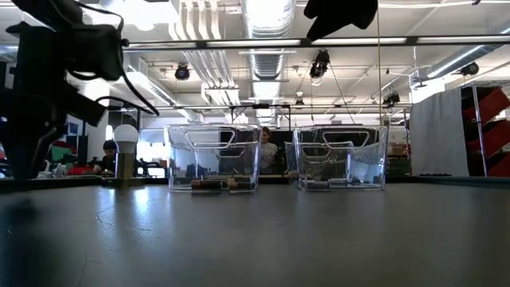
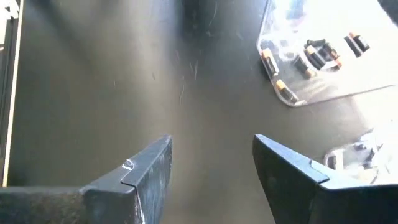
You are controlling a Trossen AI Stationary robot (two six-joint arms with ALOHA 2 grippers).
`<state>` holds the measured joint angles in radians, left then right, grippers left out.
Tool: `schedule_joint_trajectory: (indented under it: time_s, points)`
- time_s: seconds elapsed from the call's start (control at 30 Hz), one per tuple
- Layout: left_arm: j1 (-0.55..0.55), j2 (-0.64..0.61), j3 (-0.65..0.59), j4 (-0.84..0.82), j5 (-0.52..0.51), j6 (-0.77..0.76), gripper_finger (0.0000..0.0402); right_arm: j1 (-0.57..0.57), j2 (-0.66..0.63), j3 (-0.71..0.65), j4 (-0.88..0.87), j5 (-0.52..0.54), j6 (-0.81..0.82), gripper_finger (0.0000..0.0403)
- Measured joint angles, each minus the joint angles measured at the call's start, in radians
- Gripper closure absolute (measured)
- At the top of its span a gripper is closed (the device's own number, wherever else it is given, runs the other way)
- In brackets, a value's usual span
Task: Sort batteries
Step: Put the black battery into the left transparent bin
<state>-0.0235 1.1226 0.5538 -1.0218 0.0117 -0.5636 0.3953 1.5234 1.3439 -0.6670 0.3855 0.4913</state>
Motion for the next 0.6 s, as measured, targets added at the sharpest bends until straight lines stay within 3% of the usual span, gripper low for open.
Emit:
schedule_joint_trajectory:
  time_s: [0.33, 0.6]
  points:
    - [-0.003, 0.199, -0.012, 0.011, 0.093, -0.031, 0.0180, -0.006, 0.000, 0.011, -0.001, 0.000, -0.061, 0.0188]
    - [-0.006, 0.321, 0.015, -0.007, 0.106, -0.024, 0.0203, -0.006, 0.000, 0.011, -0.002, 0.000, -0.086, 0.0188]
